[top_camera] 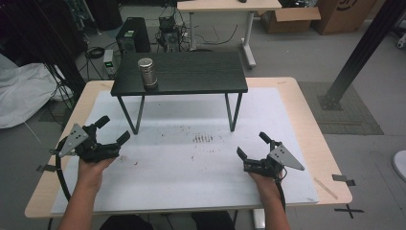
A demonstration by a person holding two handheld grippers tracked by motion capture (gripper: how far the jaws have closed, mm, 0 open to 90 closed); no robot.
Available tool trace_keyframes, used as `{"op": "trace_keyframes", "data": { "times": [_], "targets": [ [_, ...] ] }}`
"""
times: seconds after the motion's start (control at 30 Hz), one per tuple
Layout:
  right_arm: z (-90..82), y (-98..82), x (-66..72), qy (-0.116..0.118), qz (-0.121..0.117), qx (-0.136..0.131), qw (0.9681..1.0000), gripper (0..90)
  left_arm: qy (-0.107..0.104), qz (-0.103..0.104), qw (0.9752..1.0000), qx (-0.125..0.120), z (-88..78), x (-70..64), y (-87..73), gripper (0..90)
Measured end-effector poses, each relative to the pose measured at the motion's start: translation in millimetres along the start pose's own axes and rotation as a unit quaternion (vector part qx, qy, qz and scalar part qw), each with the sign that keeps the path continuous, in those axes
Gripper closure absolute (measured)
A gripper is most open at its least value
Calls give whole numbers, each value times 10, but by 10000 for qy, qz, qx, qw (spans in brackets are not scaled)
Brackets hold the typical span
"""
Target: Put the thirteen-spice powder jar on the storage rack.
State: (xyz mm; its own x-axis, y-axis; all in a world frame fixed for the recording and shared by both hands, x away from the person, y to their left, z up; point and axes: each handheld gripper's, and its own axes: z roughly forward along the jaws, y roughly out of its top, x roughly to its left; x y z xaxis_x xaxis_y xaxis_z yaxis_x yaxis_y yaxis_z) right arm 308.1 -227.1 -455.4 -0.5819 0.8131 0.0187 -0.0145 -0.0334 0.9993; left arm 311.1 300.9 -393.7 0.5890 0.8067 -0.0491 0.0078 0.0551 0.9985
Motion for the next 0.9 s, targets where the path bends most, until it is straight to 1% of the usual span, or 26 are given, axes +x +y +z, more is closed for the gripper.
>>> {"op": "trace_keyframes", "data": {
  "times": [0.07,0.3,0.5,0.67,0.9],
  "targets": [
    [1,0,-1,-1,5,1,10000,0,11,16,10000,-22,-1,-3,-11,4],
    [0,0,-2,-1,3,-12,10000,0,50,-27,9999,-120,-13,-10,-86,3],
    [-1,0,-1,2,2,-3,10000,0,40,-36,9999,-109,-14,-18,-158,3],
    [-1,0,-1,1,2,-3,10000,0,85,-64,9999,-36,-15,-24,-240,2],
    [1,0,-1,3,5,4,10000,0,110,-65,9999,-11,-23,-44,-339,2]
  ]
}}
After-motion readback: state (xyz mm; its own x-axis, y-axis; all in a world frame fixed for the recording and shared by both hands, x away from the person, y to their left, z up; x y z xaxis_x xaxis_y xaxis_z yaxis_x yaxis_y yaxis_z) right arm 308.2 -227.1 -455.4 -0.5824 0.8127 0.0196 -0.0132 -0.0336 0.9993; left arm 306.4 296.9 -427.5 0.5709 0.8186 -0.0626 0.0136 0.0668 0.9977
